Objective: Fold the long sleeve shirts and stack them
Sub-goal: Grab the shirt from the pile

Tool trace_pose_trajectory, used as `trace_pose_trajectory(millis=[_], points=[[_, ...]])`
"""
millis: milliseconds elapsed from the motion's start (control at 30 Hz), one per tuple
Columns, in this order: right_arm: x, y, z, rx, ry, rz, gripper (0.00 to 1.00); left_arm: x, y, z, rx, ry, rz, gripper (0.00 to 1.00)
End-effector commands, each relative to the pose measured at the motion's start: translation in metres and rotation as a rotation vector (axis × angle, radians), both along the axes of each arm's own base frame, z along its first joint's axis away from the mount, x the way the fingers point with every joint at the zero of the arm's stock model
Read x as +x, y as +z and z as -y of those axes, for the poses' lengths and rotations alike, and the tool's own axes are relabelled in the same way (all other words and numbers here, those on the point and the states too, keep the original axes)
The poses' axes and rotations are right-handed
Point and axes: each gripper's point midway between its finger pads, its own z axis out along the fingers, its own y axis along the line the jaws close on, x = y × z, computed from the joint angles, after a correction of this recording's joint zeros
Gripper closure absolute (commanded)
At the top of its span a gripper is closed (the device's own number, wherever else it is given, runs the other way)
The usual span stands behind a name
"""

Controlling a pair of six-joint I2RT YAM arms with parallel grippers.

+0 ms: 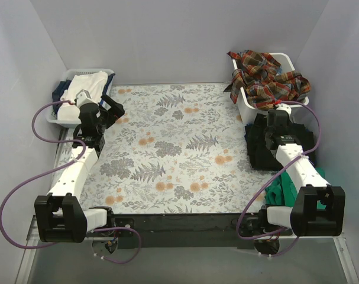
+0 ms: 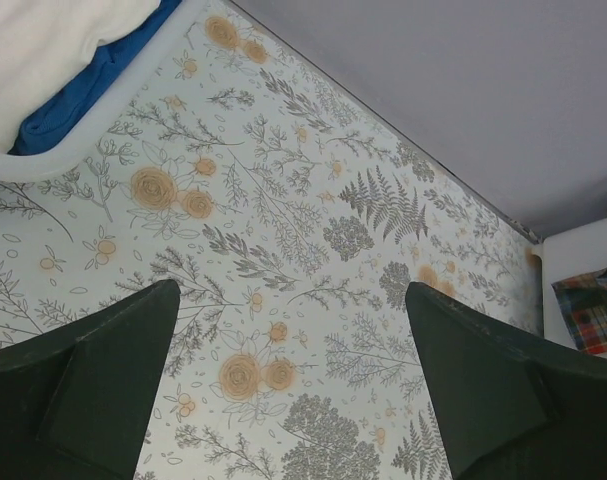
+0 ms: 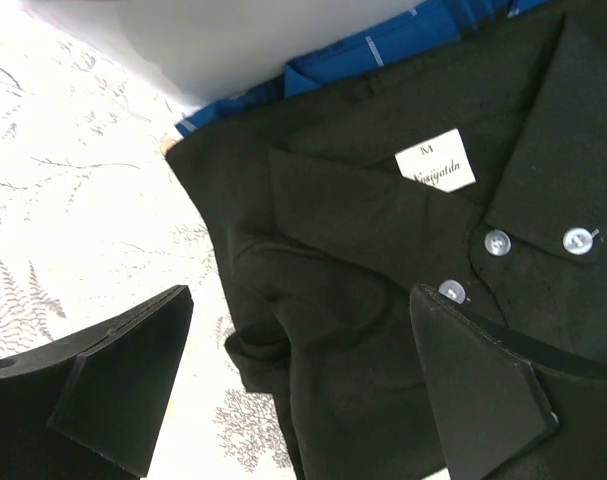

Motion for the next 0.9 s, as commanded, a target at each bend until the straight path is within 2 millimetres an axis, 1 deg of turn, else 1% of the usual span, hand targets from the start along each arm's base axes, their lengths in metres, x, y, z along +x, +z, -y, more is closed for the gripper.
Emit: trace_pose_trajectory(millis=[0, 67, 133, 167, 233, 267, 300, 367, 400, 433, 467, 500, 533, 567, 633, 667, 733, 767, 833, 867], points=[[-0.004, 0.024, 0.002, -0.016, 0.006, 0.026, 0.01, -0.005, 0.017, -0.003, -0.025, 0.037, 0.020, 0.02], [-0.005, 0.029, -0.003, -0.016, 0.055, 0.035, 0.01, -0.011, 0.018, -0.002, -0.026, 0.026, 0.032, 0.02], [-0.005, 0.030, -0.008, -0.015, 0.099, 0.036, 0.01, -0.015, 0.020, -0.002, -0.002, 0.012, 0.047, 0.02], [-0.004, 0.029, -0.010, -0.009, 0.106, 0.030, 0.01, -0.017, 0.015, 0.002, 0.003, -0.014, 0.038, 0.02], [-0.002, 0.033, -0.022, 0.038, 0.159, 0.038, 0.02, -0.017, 0.012, 0.008, 0.017, -0.062, 0.031, 0.02], [-0.002, 0.034, -0.027, 0.054, 0.184, 0.041, 0.03, -0.018, 0.012, 0.014, 0.004, -0.091, 0.028, 0.02], [0.001, 0.041, -0.032, 0.069, 0.204, 0.054, 0.05, -0.017, 0.011, 0.015, -0.004, -0.094, 0.027, 0.02], [0.005, 0.048, -0.037, 0.069, 0.221, 0.068, 0.06, -0.012, 0.004, 0.030, -0.043, -0.171, 0.019, 0.02], [0.005, 0.052, -0.036, 0.048, 0.220, 0.067, 0.06, -0.012, 0.002, 0.042, -0.075, -0.242, 0.015, 0.02], [0.011, 0.066, -0.041, 0.030, 0.238, 0.096, 0.06, -0.010, 0.000, 0.046, -0.097, -0.264, 0.004, 0.02], [0.015, 0.072, -0.042, -0.001, 0.250, 0.103, 0.07, -0.006, -0.011, 0.051, -0.117, -0.286, -0.033, 0.02], [0.019, 0.079, -0.044, -0.020, 0.255, 0.115, 0.07, -0.004, -0.006, 0.059, -0.139, -0.332, -0.036, 0.02], [0.029, 0.103, -0.050, -0.035, 0.270, 0.166, 0.09, -0.002, -0.009, 0.063, -0.148, -0.355, -0.048, 0.02], [0.036, 0.108, -0.050, -0.046, 0.258, 0.171, 0.09, 0.000, -0.009, 0.066, -0.143, -0.379, -0.049, 0.02], [0.049, 0.129, -0.050, -0.041, 0.227, 0.215, 0.09, 0.003, -0.012, 0.068, -0.140, -0.393, -0.059, 0.02], [0.062, 0.149, -0.050, -0.041, 0.212, 0.252, 0.09, 0.004, -0.012, 0.067, -0.124, -0.398, -0.055, 0.02], [0.074, 0.165, -0.047, -0.045, 0.178, 0.282, 0.09, 0.004, -0.011, 0.068, -0.109, -0.409, -0.051, 0.02], [0.086, 0.182, -0.046, -0.048, 0.164, 0.308, 0.09, 0.003, -0.010, 0.067, -0.103, -0.410, -0.049, 0.02], [0.098, 0.194, -0.038, -0.067, 0.102, 0.321, 0.09, 0.001, -0.011, 0.066, -0.087, -0.414, -0.049, 0.02], [0.108, 0.184, -0.037, -0.078, 0.091, 0.291, 0.08, 0.000, -0.011, 0.066, -0.081, -0.415, -0.048, 0.02]])
